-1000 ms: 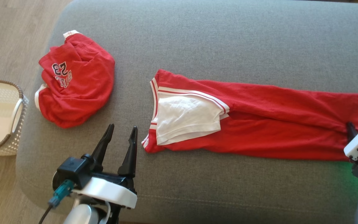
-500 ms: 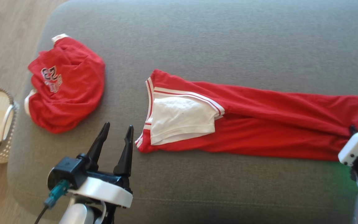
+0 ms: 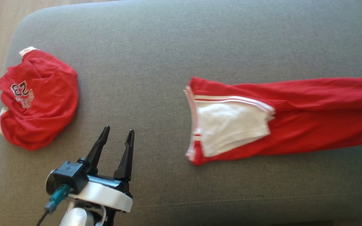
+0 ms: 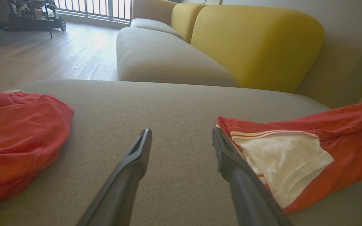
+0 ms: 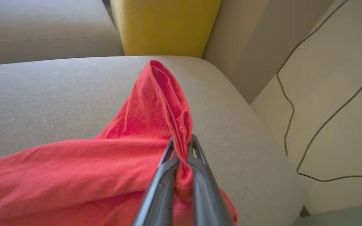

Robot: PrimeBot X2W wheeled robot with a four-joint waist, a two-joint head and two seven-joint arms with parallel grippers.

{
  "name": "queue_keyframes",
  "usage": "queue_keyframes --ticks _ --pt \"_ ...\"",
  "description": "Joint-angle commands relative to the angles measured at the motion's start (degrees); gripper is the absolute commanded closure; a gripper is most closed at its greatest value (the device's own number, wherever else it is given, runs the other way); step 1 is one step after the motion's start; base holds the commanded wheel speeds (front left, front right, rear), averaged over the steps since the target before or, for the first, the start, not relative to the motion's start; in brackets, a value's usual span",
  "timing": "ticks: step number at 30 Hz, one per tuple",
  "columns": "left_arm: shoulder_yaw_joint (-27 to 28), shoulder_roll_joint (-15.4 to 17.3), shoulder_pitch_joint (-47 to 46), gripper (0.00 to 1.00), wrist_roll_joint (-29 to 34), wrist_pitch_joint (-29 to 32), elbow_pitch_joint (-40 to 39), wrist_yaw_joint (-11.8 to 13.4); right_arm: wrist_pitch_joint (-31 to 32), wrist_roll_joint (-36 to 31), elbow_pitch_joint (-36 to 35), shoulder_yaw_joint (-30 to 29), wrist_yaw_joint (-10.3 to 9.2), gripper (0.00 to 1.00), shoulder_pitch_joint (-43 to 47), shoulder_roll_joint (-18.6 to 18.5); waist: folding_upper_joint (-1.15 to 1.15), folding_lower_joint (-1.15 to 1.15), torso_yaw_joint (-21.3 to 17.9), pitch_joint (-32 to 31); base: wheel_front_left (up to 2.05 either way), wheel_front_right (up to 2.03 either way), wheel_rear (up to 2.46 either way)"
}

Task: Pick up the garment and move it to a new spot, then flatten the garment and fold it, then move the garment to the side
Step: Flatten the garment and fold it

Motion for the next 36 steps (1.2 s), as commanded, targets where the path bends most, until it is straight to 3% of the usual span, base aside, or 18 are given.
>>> queue_keyframes --ticks 1,12,19,31,36 --pt "2.02 0.17 -1.47 0.00 0.82 -0.70 -1.97 -0.52 1.17 -0.49 -3.51 1.18 -0.03 1.00 -2.04 -1.62 0.00 0.00 -0.39 0.20 0.00 0.00 0.00" --pt "1.10 -0.26 -1.93 0.00 1.77 -0.70 -0.47 -1.28 3.90 3.92 -6.81 10.76 -0.03 1.00 -0.43 1.87 0.00 0.00 1.46 -1.60 0.00 0.00 0.00" --pt "0.81 -0.66 -1.54 0.00 2.15 -0.70 0.03 -1.26 2.18 12.71 -5.11 18.08 -0.03 1.00 2.08 1.95 0.00 0.00 4.11 -2.99 0.00 0.00 0.00" --pt "-1.46 -0.77 -1.98 0.00 2.61 -0.70 1.55 -2.01 -11.63 21.24 13.27 32.66 -0.03 1.00 -4.23 1.97 0.00 0.00 10.99 -3.55 0.00 0.00 0.00" --pt "-2.10 -0.80 -2.13 0.00 2.43 -0.70 2.37 -2.09 -14.39 22.39 20.13 36.02 -0.03 1.00 -6.35 1.97 0.00 0.00 13.45 -3.68 0.00 0.00 0.00"
